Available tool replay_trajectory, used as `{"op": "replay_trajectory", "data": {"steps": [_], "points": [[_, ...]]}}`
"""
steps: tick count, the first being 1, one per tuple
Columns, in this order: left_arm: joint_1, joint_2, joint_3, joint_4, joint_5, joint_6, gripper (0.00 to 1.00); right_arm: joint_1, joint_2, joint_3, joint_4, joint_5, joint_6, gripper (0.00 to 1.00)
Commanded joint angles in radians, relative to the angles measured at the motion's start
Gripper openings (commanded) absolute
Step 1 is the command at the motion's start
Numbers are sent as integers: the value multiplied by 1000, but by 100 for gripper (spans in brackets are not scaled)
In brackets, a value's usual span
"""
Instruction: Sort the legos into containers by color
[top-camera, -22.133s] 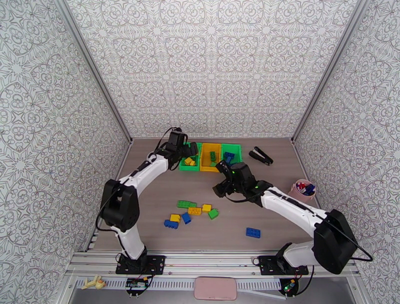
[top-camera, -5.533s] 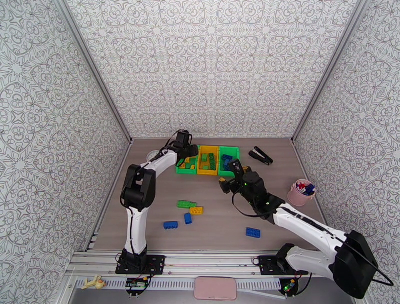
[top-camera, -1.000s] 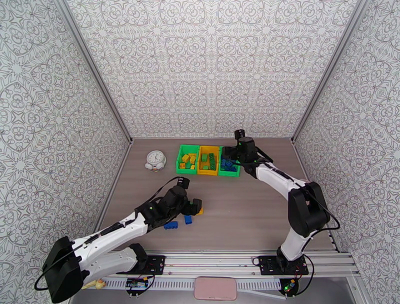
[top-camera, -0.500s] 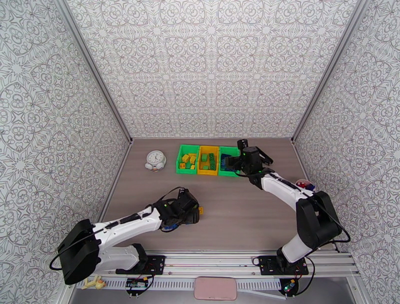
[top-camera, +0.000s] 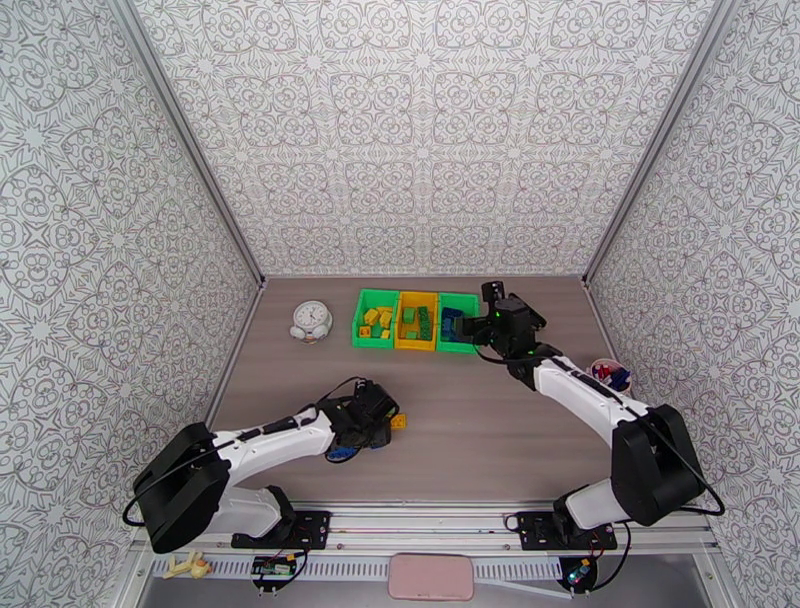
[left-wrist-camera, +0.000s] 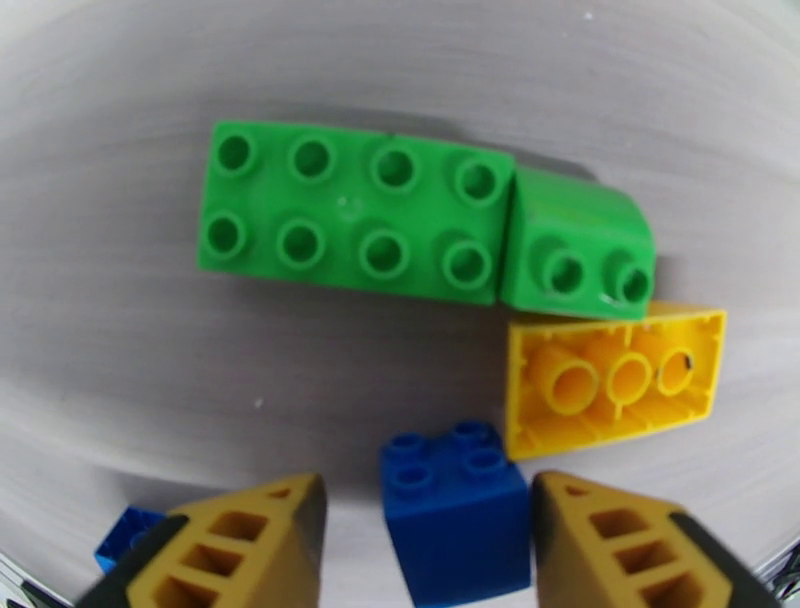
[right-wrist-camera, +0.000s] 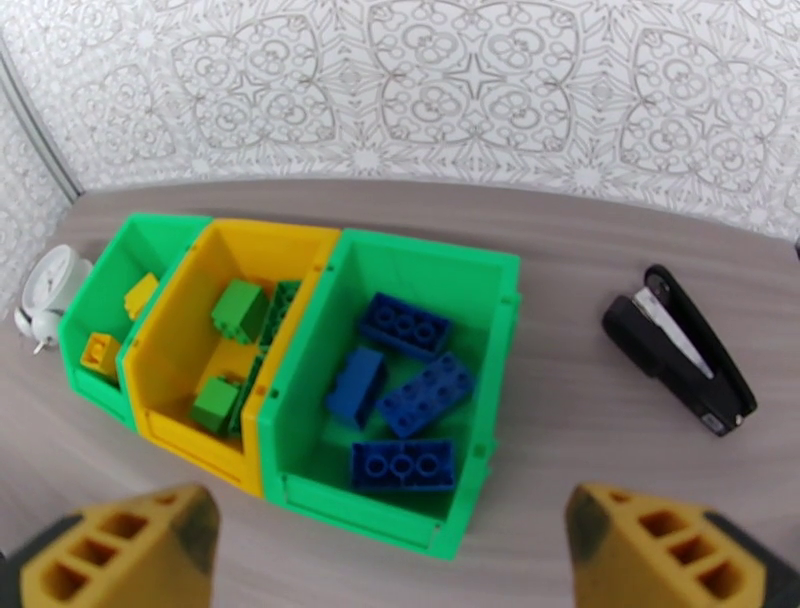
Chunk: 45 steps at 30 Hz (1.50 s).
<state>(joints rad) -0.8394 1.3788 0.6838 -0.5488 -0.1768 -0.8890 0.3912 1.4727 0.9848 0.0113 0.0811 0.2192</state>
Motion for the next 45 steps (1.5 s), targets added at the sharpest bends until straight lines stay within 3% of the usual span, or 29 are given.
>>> {"op": "replay_trajectory", "data": {"steps": [1,3,9,17,22,28,38,45], "points": [[17,17,-16,33,14,6,54,-5,-47,-22,-25,-3,4,95],[22,28,-13,28,14,11,52,-5,-63,-32,-25,-10,6,95],[22,33,9,9,15,11,34,-5,-109,-56,-27,-31,14,95],[16,-61,57,-15,-71,17,31,-5,-211,-141,-32,-31,11,95],[47,-79,88,231,-174,154,31,-5,-272,-217,-9,-23,40,95],[157,112,285,539,-52,273,29,-5,-335,-282,4,-58,40,96],[166,544,744,699,41,399,29,-5,-448,-361,-39,-14,58,97],[178,749,963,667,138,433,32,-5,-512,-389,-102,-23,67,96]]}}
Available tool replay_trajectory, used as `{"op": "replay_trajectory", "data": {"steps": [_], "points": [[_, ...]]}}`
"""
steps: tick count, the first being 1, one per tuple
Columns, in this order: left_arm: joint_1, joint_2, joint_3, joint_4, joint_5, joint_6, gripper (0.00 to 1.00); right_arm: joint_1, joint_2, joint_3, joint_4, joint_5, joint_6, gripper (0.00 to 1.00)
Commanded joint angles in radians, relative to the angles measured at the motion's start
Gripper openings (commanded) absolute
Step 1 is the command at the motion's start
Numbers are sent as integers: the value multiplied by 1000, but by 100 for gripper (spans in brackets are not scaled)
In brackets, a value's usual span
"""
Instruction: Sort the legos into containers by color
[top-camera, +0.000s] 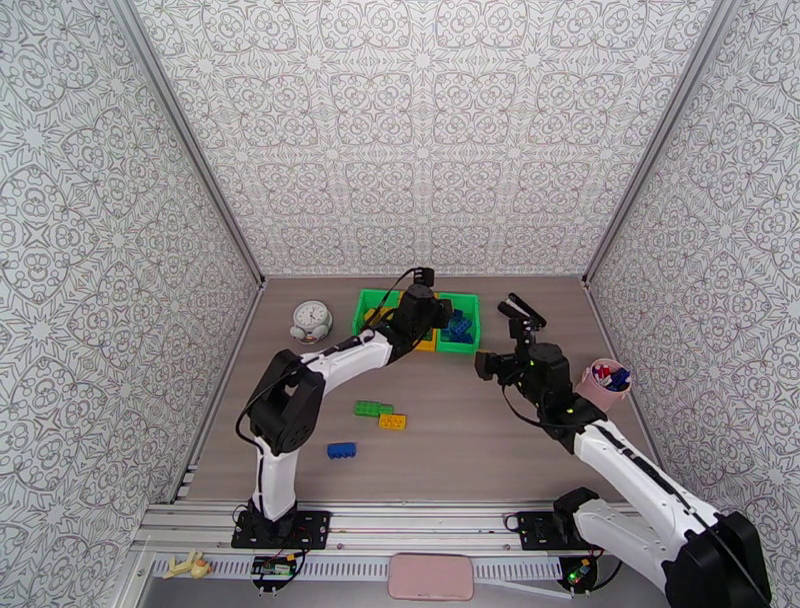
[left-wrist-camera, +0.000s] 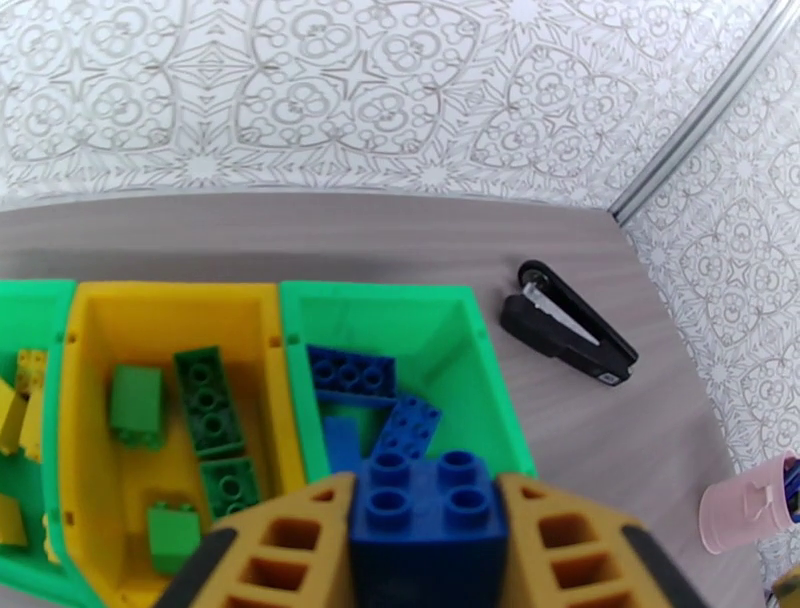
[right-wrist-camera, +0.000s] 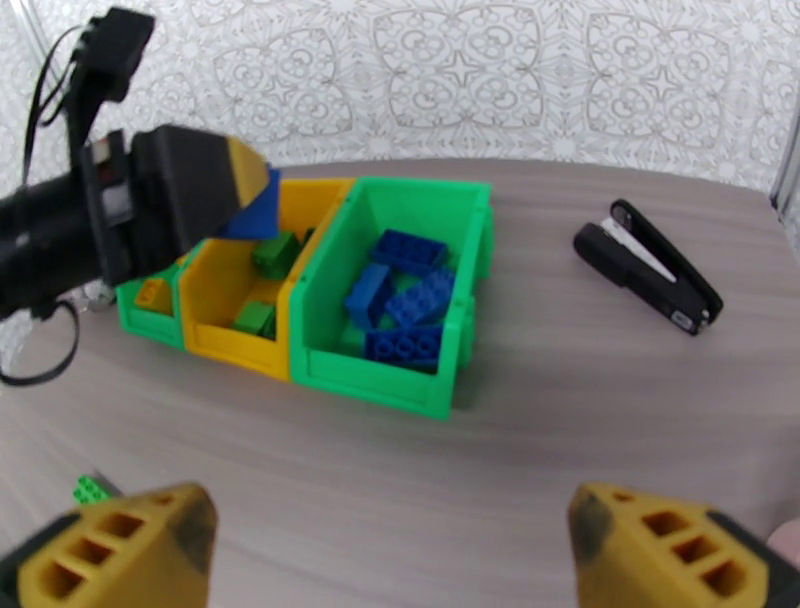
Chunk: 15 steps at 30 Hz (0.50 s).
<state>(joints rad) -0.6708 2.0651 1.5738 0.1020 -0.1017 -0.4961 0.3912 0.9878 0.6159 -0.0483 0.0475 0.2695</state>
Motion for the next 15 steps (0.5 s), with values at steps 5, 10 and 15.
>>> {"op": "replay_trajectory", "data": {"steps": [5,10,15], "points": [[20,177,182,8,122,13,31,-5,-49,-31,-59,18,30,96],[23,244,256,-27,149,19,32,-5,-48,-39,-50,16,36,96],[23,251,282,-69,149,47,50,-5,-31,-16,-78,-1,4,97]]}}
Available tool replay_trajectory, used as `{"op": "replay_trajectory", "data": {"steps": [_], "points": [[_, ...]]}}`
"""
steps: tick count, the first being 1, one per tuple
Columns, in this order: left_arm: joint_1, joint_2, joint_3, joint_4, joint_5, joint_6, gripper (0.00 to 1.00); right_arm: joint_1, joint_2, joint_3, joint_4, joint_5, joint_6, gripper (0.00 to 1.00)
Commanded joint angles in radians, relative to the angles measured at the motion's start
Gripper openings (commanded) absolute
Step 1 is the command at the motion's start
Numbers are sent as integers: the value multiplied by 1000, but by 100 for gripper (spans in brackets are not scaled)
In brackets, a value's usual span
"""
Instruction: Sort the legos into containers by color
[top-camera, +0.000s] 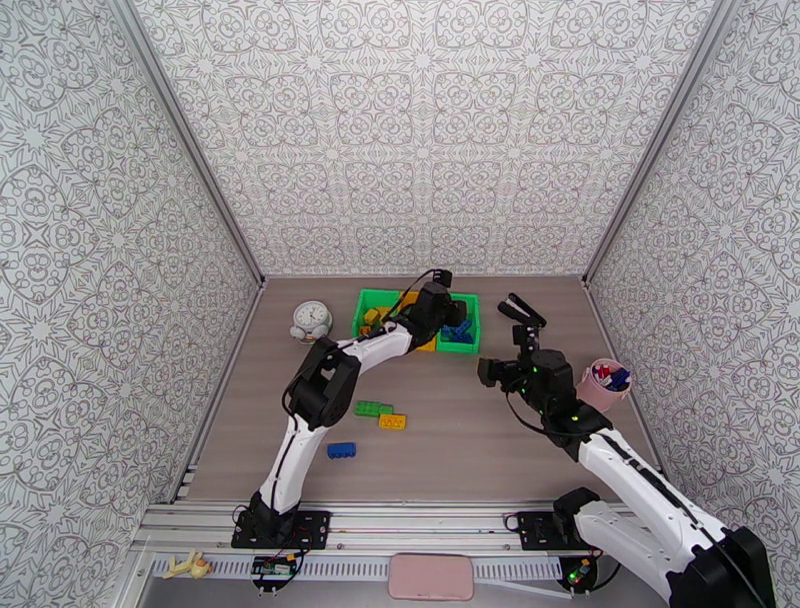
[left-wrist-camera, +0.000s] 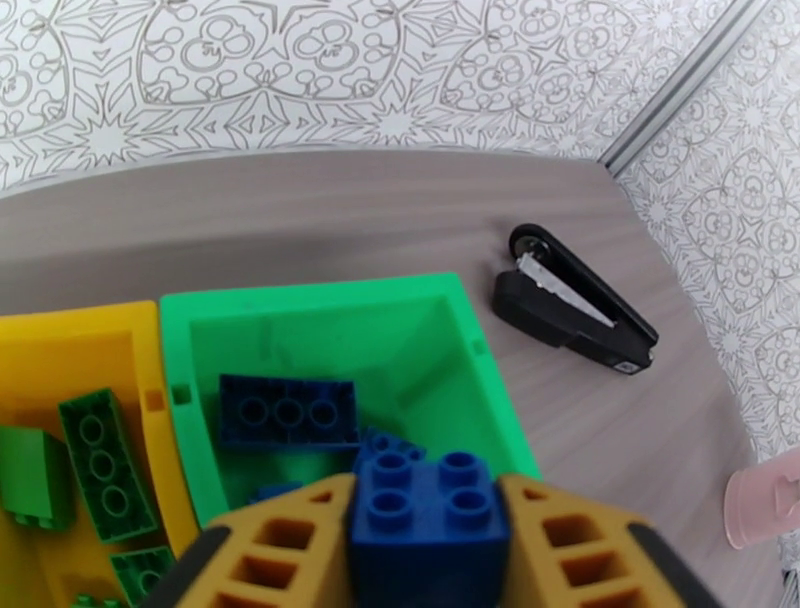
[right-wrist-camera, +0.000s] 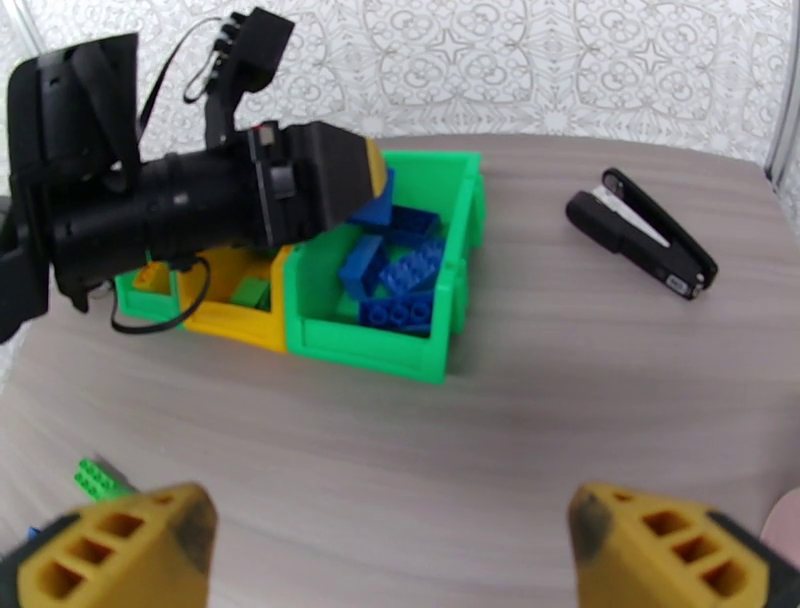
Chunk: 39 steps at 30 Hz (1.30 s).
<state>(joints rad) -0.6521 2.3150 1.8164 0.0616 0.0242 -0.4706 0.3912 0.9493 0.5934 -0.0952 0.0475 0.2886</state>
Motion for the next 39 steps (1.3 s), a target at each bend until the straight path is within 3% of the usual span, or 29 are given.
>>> {"op": "replay_trajectory", "data": {"steps": [1,6,13,23,30,39], "points": [[6,-6,39,-32,24,25,54,-5,10,13,-38,-7,-22,97],[19,-82,-4,-54,83,26,81,-5,38,15,-31,-89,-90,100],[65,-306,-217,-28,77,13,98,44,92,25,-20,-281,-253,100],[230,-620,-588,41,46,-53,100,362,266,76,0,-322,-584,100],[344,-739,-740,43,43,-83,100,589,554,236,37,-265,-674,100],[420,-807,-812,36,47,-89,100,744,902,503,38,-266,-755,100]]}}
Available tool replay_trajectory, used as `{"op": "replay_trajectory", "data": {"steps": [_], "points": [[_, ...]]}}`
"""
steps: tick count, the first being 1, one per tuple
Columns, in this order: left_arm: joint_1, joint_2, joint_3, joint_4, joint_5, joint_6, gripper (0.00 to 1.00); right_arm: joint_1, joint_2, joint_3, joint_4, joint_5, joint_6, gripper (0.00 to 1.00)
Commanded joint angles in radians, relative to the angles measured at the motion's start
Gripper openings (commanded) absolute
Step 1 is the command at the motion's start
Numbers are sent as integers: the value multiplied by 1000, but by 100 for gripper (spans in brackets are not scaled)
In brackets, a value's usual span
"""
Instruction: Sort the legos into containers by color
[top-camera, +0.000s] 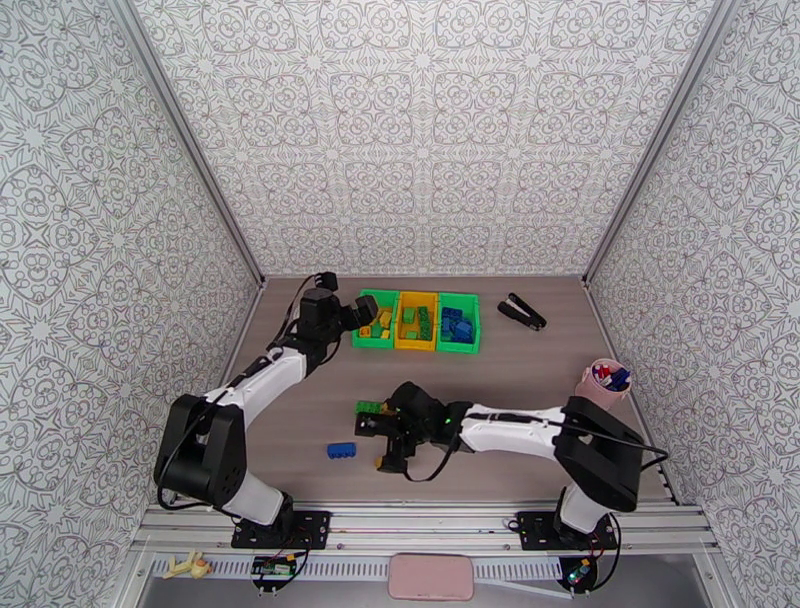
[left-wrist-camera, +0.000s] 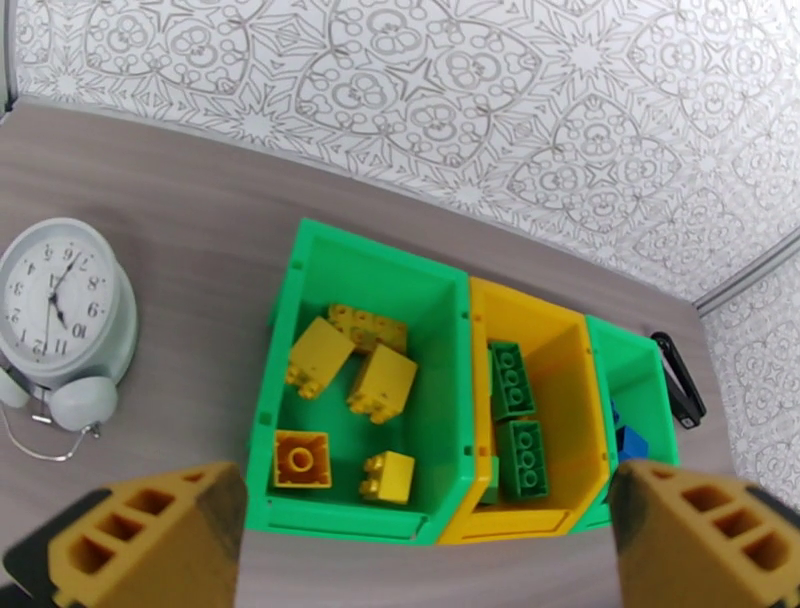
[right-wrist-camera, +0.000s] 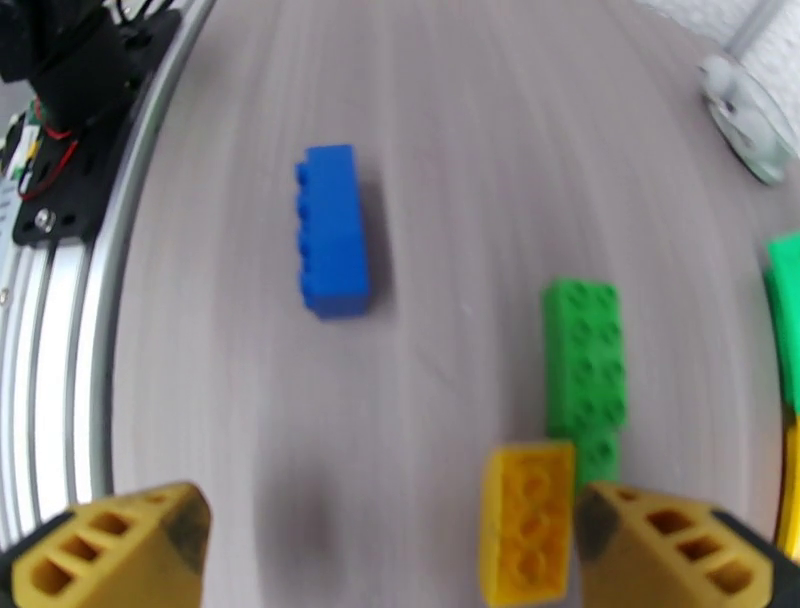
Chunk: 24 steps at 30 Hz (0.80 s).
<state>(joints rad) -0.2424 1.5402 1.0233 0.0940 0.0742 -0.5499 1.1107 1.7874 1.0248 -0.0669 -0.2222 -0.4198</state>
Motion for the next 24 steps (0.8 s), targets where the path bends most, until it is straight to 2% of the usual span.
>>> {"op": "replay_trajectory", "data": {"steps": [1,6,15,16,24], "points": [[13,-34,-20,2,-1,-8,100,33,90,96,8,2,-48,100],[20,-37,-24,-5,3,-7,100,51,215,211,9,-36,-36,99],[21,-35,-23,-11,14,-4,100,53,327,311,-5,-54,-17,78],[22,-34,-22,-10,15,-4,100,53,331,315,-8,-54,-14,74],[22,-53,-23,-24,12,10,100,52,297,279,8,-35,10,24]]}}
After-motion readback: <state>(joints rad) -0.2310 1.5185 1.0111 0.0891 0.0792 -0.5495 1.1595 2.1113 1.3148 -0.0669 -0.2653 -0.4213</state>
